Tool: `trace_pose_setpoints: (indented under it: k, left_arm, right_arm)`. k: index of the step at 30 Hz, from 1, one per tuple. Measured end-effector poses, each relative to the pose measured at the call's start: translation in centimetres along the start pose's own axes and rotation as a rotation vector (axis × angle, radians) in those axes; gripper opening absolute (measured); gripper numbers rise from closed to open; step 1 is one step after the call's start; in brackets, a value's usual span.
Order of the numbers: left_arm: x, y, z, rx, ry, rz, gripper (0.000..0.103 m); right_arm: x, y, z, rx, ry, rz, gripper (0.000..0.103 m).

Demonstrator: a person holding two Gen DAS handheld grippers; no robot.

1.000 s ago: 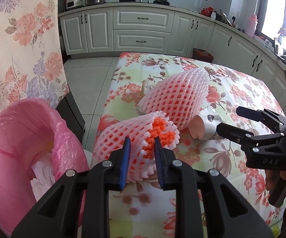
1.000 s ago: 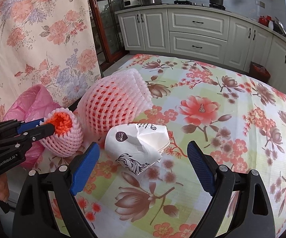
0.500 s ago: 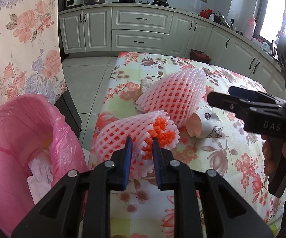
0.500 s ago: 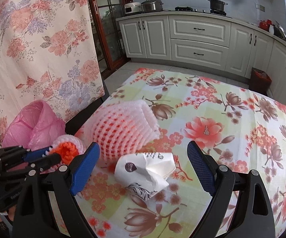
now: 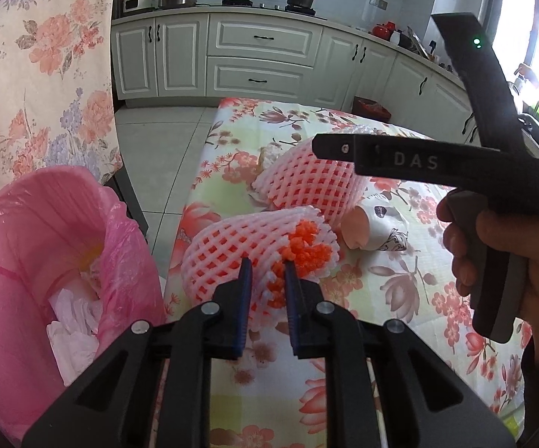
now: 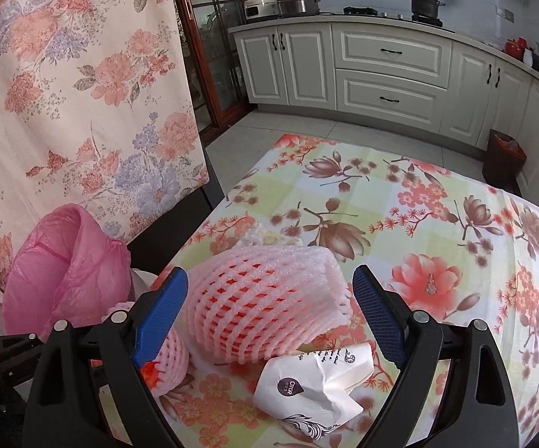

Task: Collect trash
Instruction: 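Lift the orange foam net with the left gripper while the right gripper grasps the pink foam net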

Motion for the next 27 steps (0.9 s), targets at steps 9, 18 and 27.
trace_pose_setpoints:
  k: [9,18,27]
  left_arm:
    - [0.3,0.4,0.7,-0.006,0.015,0.027,0.016]
    - [0.3,0.2,1.4,-0.018,0.028,0.038,0.015]
    - [-0.2,-0.5,3.0,-0.055,0.048,0.042,0.014]
  right_arm:
    - [0.8,1.7,-0.7,0.043,-0.003,0.053,0.030]
    - [0.4,1.9,1.5,0.000,-0.003,0.049,0.024]
    - [-0.7,1.6,4.5,-0.041,0.024,0.045,0.024]
Point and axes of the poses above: each gripper's, at about its wrist camera, not at the fingertips, and z roughly against the way its jaws point, x to its left, y to its underside, the point moved 5 cm from there along -z, roughly the way its jaws point, and after that the axes turned 9 degrees about -x, right-handed, at the moved point
